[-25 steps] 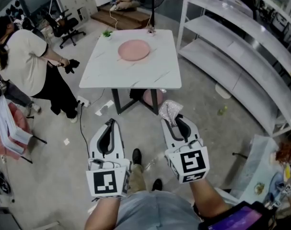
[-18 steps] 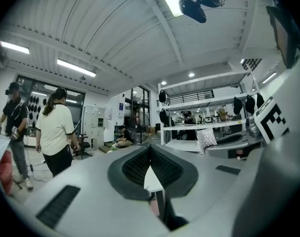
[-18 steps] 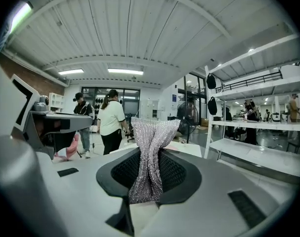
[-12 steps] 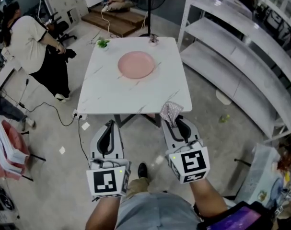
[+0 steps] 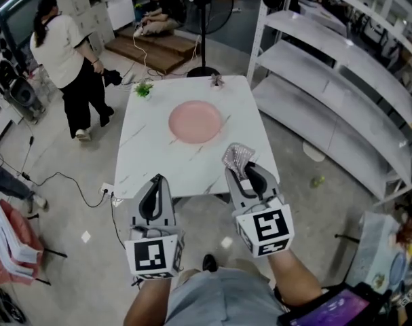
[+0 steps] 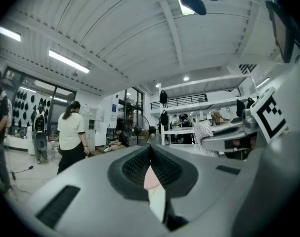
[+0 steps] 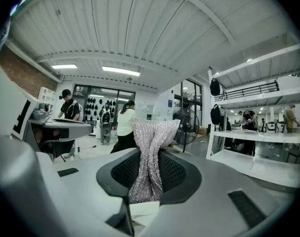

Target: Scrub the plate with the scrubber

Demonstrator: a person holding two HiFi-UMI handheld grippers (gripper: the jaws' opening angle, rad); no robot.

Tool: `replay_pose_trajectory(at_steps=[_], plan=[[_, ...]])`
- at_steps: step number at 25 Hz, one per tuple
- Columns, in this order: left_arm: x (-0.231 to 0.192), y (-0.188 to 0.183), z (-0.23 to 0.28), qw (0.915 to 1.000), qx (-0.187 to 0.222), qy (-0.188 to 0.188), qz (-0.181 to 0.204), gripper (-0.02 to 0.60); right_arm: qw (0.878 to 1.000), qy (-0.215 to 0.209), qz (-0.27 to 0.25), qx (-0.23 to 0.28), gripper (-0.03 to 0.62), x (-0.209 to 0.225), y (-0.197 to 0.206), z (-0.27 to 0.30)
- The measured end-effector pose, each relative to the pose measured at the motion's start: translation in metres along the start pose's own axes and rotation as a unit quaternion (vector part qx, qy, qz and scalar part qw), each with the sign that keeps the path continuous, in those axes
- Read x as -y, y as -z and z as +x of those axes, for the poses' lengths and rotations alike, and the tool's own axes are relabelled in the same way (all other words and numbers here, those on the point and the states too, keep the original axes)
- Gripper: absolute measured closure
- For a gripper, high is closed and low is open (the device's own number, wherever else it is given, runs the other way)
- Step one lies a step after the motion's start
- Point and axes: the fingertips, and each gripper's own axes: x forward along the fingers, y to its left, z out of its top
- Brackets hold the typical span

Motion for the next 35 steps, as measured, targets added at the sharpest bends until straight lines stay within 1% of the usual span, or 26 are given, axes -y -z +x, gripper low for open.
replay_pose_trajectory(at_steps=[2, 5, 8, 13, 17, 20, 23, 27, 32, 35], plan=[[-0.006, 0.008, 0.008, 1.0000, -0.006, 0.000, -0.001, 0.575, 1.000, 0.001, 0.003, -0.006, 0.479, 0.002, 0.005, 0.009], [-0.012, 0.022, 0.020, 0.9995, -0.033, -0.001, -0.003, 0.575, 1.000, 0.005, 0.007, -0.015, 0.479, 0.007, 0.012, 0.023], [-0.016, 0.036, 0.039, 0.9988, -0.048, -0.001, -0.006, 0.574, 1.000, 0.009, 0.013, -0.023, 0.479, 0.017, 0.018, 0.041], [-0.017, 0.054, 0.080, 0.9975, -0.070, 0.001, 0.000, 0.575, 0.998, 0.014, 0.040, -0.040, 0.480, 0.046, 0.037, 0.077], [-0.025, 0.065, 0.121, 0.9967, -0.081, 0.000, 0.009, 0.574, 0.998, 0.008, 0.050, -0.047, 0.482, 0.071, 0.044, 0.118], [-0.035, 0.066, 0.157, 0.9962, -0.085, -0.012, 0.008, 0.574, 0.997, -0.003, 0.054, -0.054, 0.480, 0.092, 0.047, 0.155], [-0.045, 0.058, 0.193, 0.9962, -0.080, -0.031, 0.015, 0.574, 0.997, -0.020, 0.056, -0.054, 0.480, 0.109, 0.042, 0.192], [-0.056, 0.051, 0.235, 0.9936, -0.092, -0.060, 0.027, 0.574, 0.996, -0.042, 0.067, -0.049, 0.480, 0.131, 0.037, 0.237], [-0.067, 0.047, 0.274, 0.9909, -0.096, -0.086, 0.039, 0.574, 0.994, -0.071, 0.068, -0.042, 0.481, 0.148, 0.029, 0.285], [-0.071, 0.042, 0.289, 0.9885, -0.106, -0.100, 0.042, 0.574, 0.993, -0.082, 0.071, -0.039, 0.481, 0.155, 0.023, 0.305]])
